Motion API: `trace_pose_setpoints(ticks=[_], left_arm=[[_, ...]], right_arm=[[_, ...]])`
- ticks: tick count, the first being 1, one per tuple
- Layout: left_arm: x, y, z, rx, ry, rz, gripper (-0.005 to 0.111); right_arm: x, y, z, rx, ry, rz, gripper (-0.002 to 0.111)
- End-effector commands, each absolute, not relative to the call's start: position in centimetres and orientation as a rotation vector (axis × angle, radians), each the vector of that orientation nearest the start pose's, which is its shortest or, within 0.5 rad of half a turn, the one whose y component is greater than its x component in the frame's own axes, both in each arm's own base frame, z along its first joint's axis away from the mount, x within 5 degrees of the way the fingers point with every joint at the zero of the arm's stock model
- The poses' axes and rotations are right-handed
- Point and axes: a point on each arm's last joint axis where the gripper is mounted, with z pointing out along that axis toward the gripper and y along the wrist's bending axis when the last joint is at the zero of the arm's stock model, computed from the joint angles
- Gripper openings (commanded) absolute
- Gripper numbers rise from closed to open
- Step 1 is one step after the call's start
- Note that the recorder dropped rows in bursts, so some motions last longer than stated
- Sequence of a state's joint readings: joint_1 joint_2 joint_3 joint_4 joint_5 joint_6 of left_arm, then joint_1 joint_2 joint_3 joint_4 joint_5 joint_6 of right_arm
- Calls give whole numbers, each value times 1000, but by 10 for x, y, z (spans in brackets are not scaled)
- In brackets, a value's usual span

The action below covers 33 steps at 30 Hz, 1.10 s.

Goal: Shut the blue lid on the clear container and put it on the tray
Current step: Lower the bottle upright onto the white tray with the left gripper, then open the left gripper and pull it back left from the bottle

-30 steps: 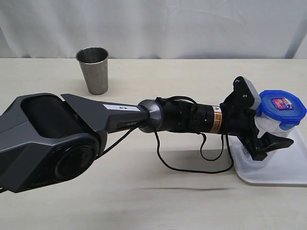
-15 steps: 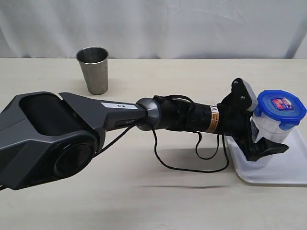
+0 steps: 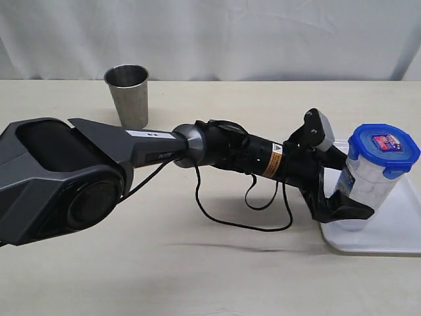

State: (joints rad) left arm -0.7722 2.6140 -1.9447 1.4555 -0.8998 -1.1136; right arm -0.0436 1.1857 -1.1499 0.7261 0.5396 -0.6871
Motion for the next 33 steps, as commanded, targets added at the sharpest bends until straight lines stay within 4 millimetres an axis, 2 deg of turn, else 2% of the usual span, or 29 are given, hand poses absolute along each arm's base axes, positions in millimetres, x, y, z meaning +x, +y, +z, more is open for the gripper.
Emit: trace_pose_setpoints(ticks=[1,10,13,17,20,23,25,26,29,33], left_arm=[[344,-414,94,1505,1424,-1223,105],[363,-393,97,1530,1491,-1161,105],[370,-385,109,1563,1526,-1082,105],[386,-372,137,1443,1613,-1053,101],[396,-359,155,1367,1649,-1064,81],[402,-345,168,1365,1629,-1112,40],[401,-335,174,1403,1591,-1197,6],[401,-331,174,1418,1577,-1225,0],[408,-320,176,1319,1691,-1295,0],[419,-317,180,1186,1785,-1229,0]], right_arm=[[258,20,402,-234,1921,284,5],[258,20,402,-236,1923,280,5],[258,20,402,-236,1923,280,5],[258,20,402,-236,1923,280,5],[258,20,402,-236,1923,280,5],[258,20,401,-238,1925,281,5],[258,20,401,-238,1925,281,5],[258,20,401,-238,1925,281,5],[258,20,401,-240,1928,283,5],[258,20,401,-242,1927,282,5]])
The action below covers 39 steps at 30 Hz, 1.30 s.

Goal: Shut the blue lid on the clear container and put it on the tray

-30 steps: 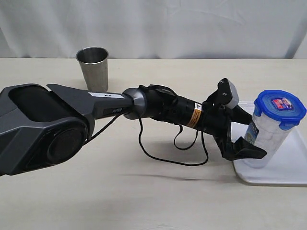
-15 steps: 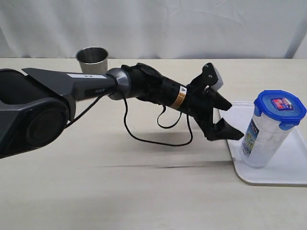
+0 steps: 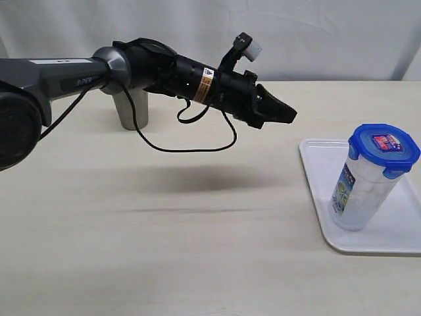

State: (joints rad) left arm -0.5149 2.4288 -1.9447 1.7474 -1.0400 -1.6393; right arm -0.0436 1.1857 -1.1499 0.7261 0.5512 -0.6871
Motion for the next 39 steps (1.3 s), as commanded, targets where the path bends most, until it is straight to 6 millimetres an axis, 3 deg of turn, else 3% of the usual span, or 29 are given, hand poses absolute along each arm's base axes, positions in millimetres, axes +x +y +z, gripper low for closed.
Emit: trace_pose_setpoints(ticks=[1,7,10,16,18,24,28,31,39], left_arm=[[420,-319,183,1164,1792,-1197,0],[430,-320,206,1006,1799,-945,0],[437,-309,214,910,1799,-680,0],[426,-284,220,783,1805,-116,0],[420,-279,222,811,1786,-8,0],[396,-259,233,836,1793,81,0],[387,-231,248,714,1793,292,0],[375,-216,260,666,1786,356,0],[328,-197,290,683,1772,178,0]], right_arm=[[258,20,401,-244,1927,280,5],[258,19,401,-259,1914,253,5],[259,18,398,-254,1908,236,5],[262,14,389,-219,1893,192,5],[262,13,385,-226,1891,166,5],[254,11,376,-223,1883,128,5],[236,8,380,-194,1825,92,5],[217,6,385,-175,1753,43,5],[156,-2,380,-56,1560,-48,5]])
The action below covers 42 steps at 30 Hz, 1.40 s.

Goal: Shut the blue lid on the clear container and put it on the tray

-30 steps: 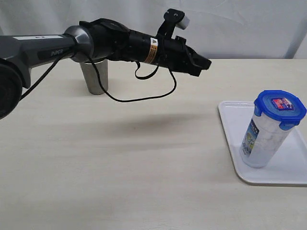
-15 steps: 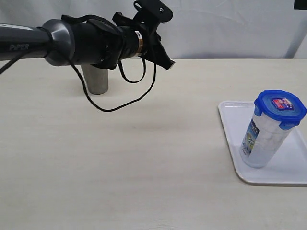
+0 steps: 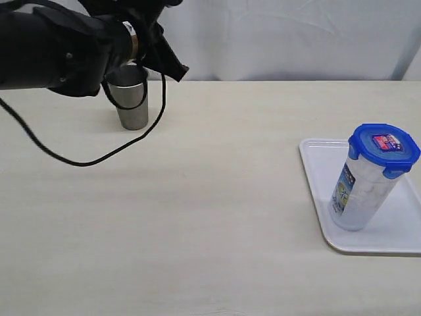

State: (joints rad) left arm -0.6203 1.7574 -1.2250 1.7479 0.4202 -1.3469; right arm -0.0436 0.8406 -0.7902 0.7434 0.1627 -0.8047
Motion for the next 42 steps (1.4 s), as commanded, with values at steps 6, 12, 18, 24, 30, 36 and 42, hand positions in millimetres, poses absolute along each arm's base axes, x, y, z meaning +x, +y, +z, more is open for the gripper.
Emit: trace_pose_setpoints(ticks=[6,12,18,24,30,36,42], left_arm=[[280,-176,317,707,1725,27,0],[224,-148,343,716,1632,-107,0],[175,-116,358,678,1533,-165,0],[141,-92,375,594,1440,-231,0],[118,-75,391,547,1341,-238,0],[105,-66,399,522,1290,-246,0],[104,-65,400,512,1291,-260,0]], right_arm=[[114,-3,373,-32,1446,-74,5],[94,-2,369,37,1393,9,5],[91,-2,369,90,1383,76,5],[91,-2,369,99,1380,84,5],[91,-2,369,101,1380,87,5],[91,-2,369,101,1380,87,5],[91,-2,369,102,1378,86,5]])
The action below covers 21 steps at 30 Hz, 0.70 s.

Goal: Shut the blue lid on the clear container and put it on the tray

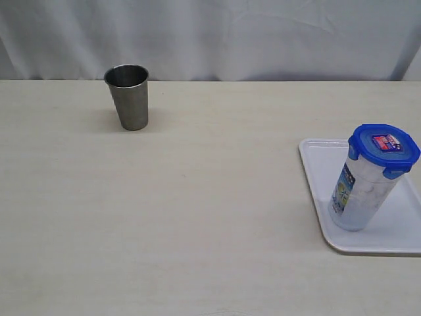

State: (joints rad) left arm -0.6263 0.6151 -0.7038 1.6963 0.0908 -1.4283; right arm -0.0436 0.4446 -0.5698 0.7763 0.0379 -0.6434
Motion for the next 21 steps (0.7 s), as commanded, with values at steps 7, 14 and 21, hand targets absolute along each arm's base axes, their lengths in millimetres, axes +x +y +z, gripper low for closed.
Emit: trace_pose_setpoints(ticks=[7,14,21], left_arm=[[107,-62,393,397,1404,-337,0],[104,-71,376,671,1385,-224,0],[111,-66,343,593,1255,-180,0]], right_arm=[[91,-2,369,102,1378,86,5],[91,-2,370,104,1377,85,5],[91,-2,370,104,1377,85,5]])
